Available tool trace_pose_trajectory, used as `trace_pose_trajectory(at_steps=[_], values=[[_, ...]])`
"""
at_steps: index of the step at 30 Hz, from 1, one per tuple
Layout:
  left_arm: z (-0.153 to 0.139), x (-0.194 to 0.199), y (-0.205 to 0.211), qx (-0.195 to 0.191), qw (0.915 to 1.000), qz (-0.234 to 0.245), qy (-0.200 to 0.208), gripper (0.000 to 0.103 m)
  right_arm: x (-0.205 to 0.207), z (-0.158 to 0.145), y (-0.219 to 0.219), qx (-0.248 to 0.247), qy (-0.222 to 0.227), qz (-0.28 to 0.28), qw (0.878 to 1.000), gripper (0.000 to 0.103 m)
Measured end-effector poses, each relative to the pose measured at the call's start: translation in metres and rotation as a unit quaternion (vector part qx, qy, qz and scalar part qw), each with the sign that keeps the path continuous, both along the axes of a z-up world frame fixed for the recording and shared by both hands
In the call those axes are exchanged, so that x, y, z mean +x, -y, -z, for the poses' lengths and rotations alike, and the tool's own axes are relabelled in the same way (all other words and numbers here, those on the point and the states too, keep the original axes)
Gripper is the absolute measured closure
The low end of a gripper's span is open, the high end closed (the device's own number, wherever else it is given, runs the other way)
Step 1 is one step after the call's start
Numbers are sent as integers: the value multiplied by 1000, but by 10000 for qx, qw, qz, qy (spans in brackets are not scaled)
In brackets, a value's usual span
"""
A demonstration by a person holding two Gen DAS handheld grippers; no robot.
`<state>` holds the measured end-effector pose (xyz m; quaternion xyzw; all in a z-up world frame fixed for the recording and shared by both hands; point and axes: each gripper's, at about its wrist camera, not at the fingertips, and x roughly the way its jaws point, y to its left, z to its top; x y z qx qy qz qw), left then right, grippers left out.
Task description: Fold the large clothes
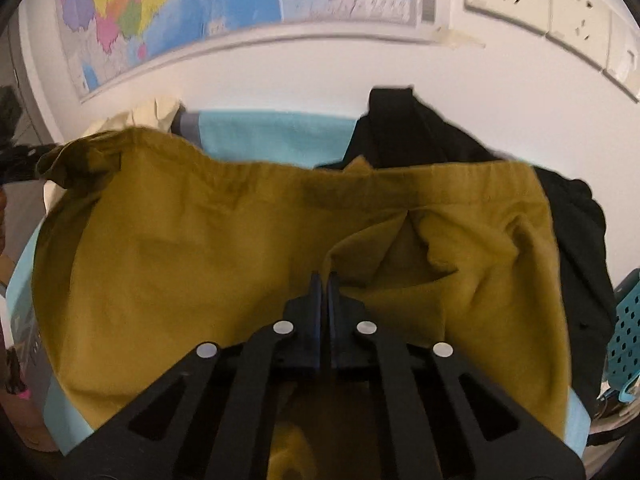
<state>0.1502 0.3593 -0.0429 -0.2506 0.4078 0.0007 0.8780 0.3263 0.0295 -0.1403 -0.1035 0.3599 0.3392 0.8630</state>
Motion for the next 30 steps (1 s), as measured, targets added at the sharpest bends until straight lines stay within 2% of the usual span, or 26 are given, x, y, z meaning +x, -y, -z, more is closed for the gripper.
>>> trace_pose_trajectory(at_steps=[1, 3, 5, 8, 10, 11, 12, 13, 15, 17, 20, 23, 26, 28, 29, 30], values=[[-7, -9, 3, 163, 9997, 52, 170, 43, 2, -1, 0, 30, -7, -2, 10000, 100], [-7, -14, 13, 542, 9983, 128, 196, 37, 6, 3, -4, -72, -28, 9, 10000, 100], [5, -13, 23, 788, 9967, 216, 7, 36, 11, 12, -8, -209, -95, 40, 9997, 100], [36, -4, 38, 1026, 9931, 340, -449, 36, 14, 16, -4, -52, -262, 103, 9996, 96], [56, -2, 46, 1330, 9880, 322, -710, 37, 10, 10, 4, 154, -260, 186, 9994, 82], [60, -4, 47, 1377, 9872, 330, -728, 37, 5, 2, 13, 315, -210, 151, 9992, 70], [61, -9, 46, 1340, 9885, 300, -637, 37, -2, -5, 21, 497, -152, 139, 9985, 59], [61, -13, 42, 1254, 9901, 296, -562, 37, -10, -12, 31, 691, -91, 105, 9975, 56], [56, -28, 34, 977, 9944, 236, -335, 33, -29, -28, 59, 1130, 48, 46, 9936, 42], [50, -44, 29, 900, 9957, 172, -133, 30, -47, -37, 91, 1454, 163, 165, 9891, 35], [53, -67, 26, 796, 9967, 141, 39, 26, -65, -29, 139, 1754, 24, 396, 9837, 18], [64, -81, 29, 670, 9974, 253, 53, 25, -78, -1, 163, 1485, -174, 731, 9861, 16], [79, -84, 34, 558, 9980, 286, -18, 21, -89, 27, 175, 1631, -531, 732, 9824, 16], [84, -82, 38, 434, 9985, 325, 81, 20, -94, 40, 170, 1587, -572, 629, 9837, 18], [87, -78, 40, 369, 9987, 334, 97, 20, -96, 46, 166, 1473, -525, 604, 9859, 29], [91, -72, 43, 302, 9989, 342, 79, 23, -95, 50, 164, 1444, -560, 574, 9863, 47]])
